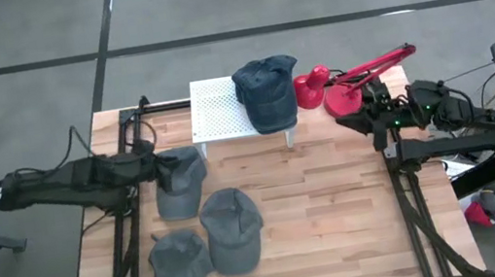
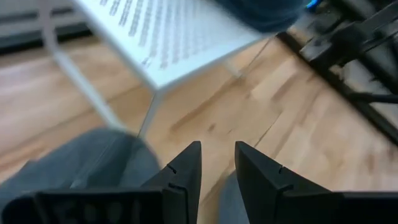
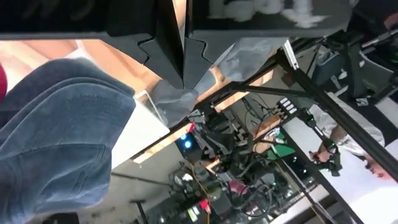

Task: Pick & Place hat
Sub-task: Put the top gray cap on the shelf

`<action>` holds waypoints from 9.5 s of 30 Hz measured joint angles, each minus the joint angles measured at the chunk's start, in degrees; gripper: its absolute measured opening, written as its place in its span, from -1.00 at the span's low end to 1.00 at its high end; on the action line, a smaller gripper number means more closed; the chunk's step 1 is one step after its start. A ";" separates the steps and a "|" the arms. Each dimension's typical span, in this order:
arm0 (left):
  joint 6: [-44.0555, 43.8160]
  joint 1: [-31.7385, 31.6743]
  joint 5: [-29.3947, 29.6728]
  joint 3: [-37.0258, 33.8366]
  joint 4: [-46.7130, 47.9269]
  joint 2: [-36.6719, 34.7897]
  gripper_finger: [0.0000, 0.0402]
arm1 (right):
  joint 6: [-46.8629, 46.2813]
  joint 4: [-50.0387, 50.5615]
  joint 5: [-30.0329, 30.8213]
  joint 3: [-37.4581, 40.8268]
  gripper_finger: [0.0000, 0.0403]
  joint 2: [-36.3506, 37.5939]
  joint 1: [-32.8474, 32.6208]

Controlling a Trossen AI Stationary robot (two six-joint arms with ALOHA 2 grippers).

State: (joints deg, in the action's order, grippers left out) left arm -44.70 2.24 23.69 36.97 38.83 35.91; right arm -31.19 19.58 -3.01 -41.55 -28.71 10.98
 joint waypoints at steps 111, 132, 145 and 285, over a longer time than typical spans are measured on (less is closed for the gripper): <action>-26.00 -0.07 1.78 7.79 32.68 17.46 0.42 | -46.90 -15.40 1.97 38.93 -0.96 24.49 0.04; -28.32 -0.38 0.61 3.06 28.21 17.46 0.49 | -23.87 -15.17 2.12 38.98 -0.96 24.41 0.04; -28.86 -1.47 -0.69 3.06 28.21 17.76 0.49 | 6.49 -14.87 2.08 38.99 -0.96 23.73 0.04; -27.65 -35.36 -6.33 47.80 16.53 50.93 -1.00 | 5.89 -14.94 2.04 39.00 -0.96 23.66 0.04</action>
State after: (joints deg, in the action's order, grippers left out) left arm -72.35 -33.12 17.37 84.77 55.36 86.83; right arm -25.30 4.64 -0.97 -2.55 -5.06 11.03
